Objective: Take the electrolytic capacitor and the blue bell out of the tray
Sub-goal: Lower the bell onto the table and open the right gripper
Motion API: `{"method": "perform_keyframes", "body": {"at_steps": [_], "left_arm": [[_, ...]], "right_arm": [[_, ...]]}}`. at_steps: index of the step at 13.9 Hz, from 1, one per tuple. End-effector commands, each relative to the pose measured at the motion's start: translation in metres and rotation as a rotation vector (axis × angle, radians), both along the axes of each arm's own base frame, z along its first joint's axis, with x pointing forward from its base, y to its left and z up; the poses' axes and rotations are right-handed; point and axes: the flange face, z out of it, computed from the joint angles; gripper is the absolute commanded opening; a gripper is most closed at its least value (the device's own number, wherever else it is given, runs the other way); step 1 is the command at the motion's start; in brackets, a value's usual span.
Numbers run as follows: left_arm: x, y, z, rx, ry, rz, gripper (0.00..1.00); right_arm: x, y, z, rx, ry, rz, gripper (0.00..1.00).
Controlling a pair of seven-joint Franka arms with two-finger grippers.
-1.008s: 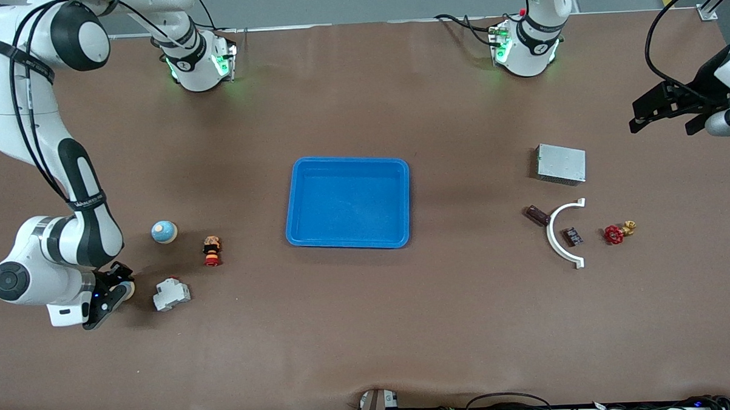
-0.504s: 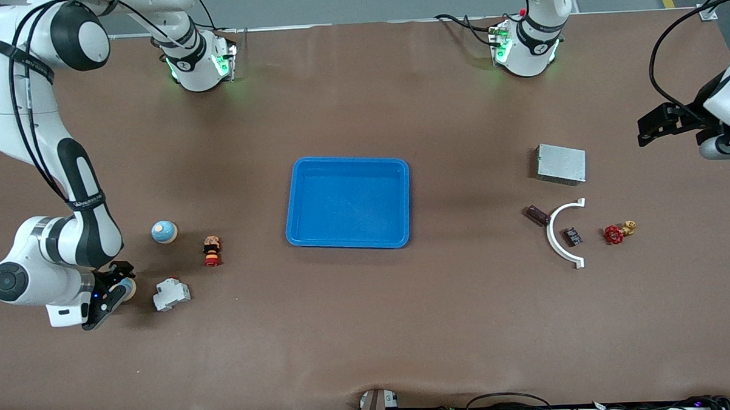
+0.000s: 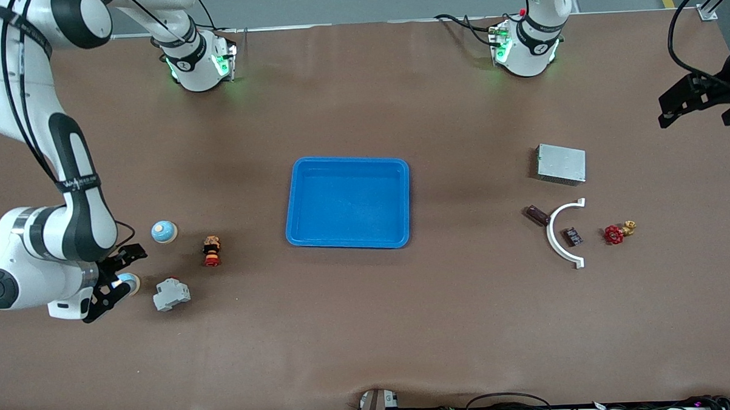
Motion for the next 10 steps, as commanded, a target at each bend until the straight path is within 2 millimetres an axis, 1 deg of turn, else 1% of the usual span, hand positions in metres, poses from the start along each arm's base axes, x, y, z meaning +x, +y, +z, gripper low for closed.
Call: {"method": "perform_keyframes", "body": {"at_steps": [1, 2, 3, 4, 5, 6, 8, 10], "left_arm": [[-0.015, -0.002, 0.013, 0.0, -0.004, -0.014, 1.0], [-0.014, -0.003, 0.014, -0.004, -0.01, -0.015, 1.0], [-0.015, -0.009, 0.015, -0.014, -0.016, -0.025, 1.0], [-0.018, -0.013, 0.017, -0.022, -0.023, -0.032, 1.0], [-0.025, -0.013, 0.017, -0.024, -0.021, -0.028, 1.0], [-0.033, -0.018, 0.018, -0.034, -0.026, -0.034, 1.0], [-0.039, -0.031, 0.013, -0.037, -0.023, -0.05, 1.0], [-0.049, -0.031, 0.014, -0.034, -0.02, -0.049, 1.0]], "right_arm": [[-0.028, 0.025, 0.048, -0.027, 0.037, -0.144, 1.0], [-0.043, 0.033, 0.065, -0.03, 0.044, -0.195, 1.0], [-0.059, 0.045, 0.082, -0.048, 0.038, -0.216, 1.0], [-0.077, 0.052, 0.101, -0.064, 0.023, -0.243, 1.0], [-0.093, 0.059, 0.119, -0.083, 0.011, -0.275, 1.0], [-0.109, 0.067, 0.135, -0.1, 0.0, -0.301, 1.0], [-0.143, 0.07, 0.164, -0.124, -0.028, -0.352, 1.0], [-0.175, 0.068, 0.182, -0.138, -0.05, -0.409, 1.0]]}}
